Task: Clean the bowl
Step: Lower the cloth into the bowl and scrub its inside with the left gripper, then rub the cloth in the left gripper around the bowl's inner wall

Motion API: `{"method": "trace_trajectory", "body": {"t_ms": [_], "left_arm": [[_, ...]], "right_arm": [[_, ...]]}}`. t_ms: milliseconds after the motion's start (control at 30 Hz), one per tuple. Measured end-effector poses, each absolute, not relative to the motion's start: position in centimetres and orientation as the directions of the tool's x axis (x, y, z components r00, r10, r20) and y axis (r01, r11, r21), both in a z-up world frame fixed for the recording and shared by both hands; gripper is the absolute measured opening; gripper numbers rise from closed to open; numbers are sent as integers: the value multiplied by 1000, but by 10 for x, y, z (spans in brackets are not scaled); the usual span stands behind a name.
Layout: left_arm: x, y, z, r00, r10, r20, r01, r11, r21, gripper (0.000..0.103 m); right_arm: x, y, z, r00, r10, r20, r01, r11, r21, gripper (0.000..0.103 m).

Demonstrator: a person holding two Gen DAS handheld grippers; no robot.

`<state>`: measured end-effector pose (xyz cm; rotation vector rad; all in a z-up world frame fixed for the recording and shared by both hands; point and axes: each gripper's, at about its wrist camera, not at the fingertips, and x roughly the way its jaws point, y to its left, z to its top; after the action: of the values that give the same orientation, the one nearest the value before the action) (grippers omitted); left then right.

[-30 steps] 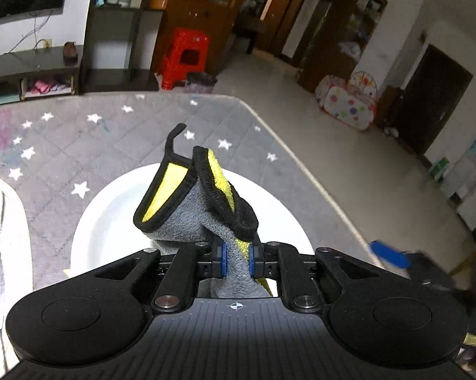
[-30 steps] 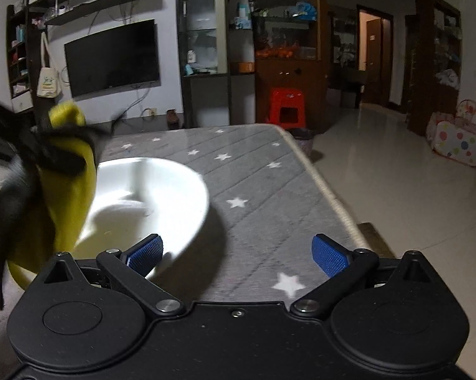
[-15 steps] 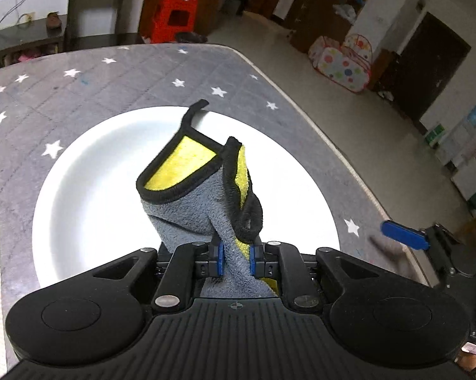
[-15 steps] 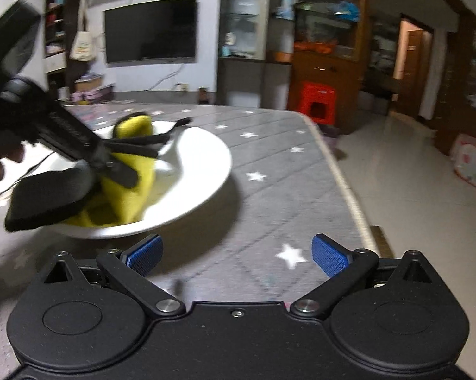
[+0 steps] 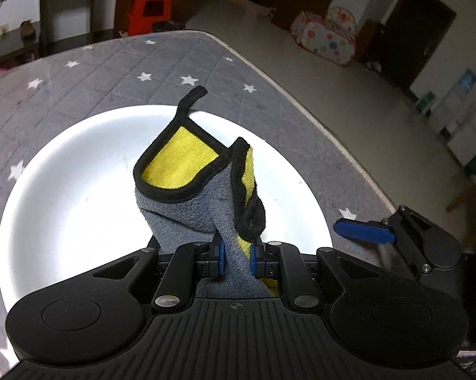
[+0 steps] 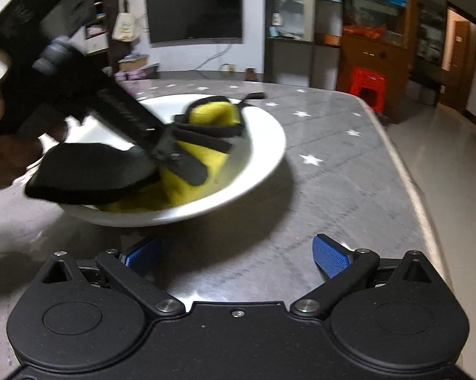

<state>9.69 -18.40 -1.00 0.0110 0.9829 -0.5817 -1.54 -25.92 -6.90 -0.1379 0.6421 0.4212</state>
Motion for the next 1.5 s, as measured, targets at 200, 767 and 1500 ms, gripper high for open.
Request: {"method": "trace_trajectory", "body": {"t_ms": [200,767,1500], "left_arm": [[108,-195,-12,402,-466,-788,497,834,-239,14],[137,-190,-21,423,-514,-746,406,844,-351,17],[82,-171,-11,381,-491,-783,465,834,-297,17]], "right_arm": [[-7,-249,-68,690,392,-609,-492,870,2,103],[-8,-250,-69,669,427,-608,-531,848,12,103],[-10,-249,-69,669,429,-607,-530,848,14,103]]}}
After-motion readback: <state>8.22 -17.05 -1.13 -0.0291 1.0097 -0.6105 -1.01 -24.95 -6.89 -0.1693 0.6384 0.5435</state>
